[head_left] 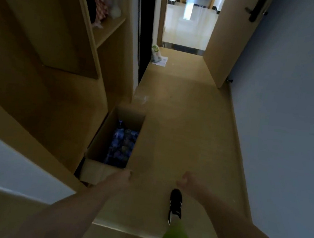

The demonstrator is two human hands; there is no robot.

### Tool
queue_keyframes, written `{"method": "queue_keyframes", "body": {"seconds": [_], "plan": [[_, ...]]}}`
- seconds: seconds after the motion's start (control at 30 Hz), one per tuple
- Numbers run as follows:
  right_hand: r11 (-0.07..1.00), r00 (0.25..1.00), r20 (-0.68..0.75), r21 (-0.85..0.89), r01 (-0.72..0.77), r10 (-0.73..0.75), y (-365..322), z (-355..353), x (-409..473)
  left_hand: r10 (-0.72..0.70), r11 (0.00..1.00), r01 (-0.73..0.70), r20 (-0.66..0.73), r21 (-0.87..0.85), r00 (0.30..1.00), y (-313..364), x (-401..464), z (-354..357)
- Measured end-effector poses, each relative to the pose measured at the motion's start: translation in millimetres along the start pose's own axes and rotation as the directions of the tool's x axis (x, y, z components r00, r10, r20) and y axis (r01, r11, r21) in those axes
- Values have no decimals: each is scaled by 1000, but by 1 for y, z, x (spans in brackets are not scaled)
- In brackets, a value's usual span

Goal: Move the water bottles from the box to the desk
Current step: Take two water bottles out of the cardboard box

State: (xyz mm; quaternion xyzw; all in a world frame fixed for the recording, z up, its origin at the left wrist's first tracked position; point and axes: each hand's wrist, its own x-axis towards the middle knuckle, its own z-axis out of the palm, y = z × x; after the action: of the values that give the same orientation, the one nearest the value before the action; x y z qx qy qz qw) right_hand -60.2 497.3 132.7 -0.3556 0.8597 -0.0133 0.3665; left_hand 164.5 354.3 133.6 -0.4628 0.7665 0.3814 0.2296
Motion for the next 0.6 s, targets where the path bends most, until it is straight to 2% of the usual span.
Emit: {"method": "queue_keyframes", "body": {"seconds": [0.07, 0.17, 0.23, 0.33, 0.47, 0.6], "plan": [[996, 997, 25, -60, 71, -70, -10, -28, 46, -59, 998, 59, -31, -5, 998, 14, 27, -20], [983, 990, 54, -126, 135, -130, -32, -77, 106, -126, 988, 115, -102, -107, 987, 43, 62, -52], [948, 977, 83, -236, 213, -198, -46, -109, 142, -181, 979, 169, -115, -111, 977, 61, 83, -68], [907, 954, 127, -296, 299, -273, -69, -154, 183, -253, 962, 231, -151, -147, 956, 86, 111, -93], [802, 892, 240, -394, 449, -382, -99, -192, 224, -331, 928, 292, -152, -234, 931, 102, 130, -116], [736, 829, 327, -386, 556, -454, -132, -201, 265, -412, 866, 338, -143, -369, 900, 94, 152, -136]]}}
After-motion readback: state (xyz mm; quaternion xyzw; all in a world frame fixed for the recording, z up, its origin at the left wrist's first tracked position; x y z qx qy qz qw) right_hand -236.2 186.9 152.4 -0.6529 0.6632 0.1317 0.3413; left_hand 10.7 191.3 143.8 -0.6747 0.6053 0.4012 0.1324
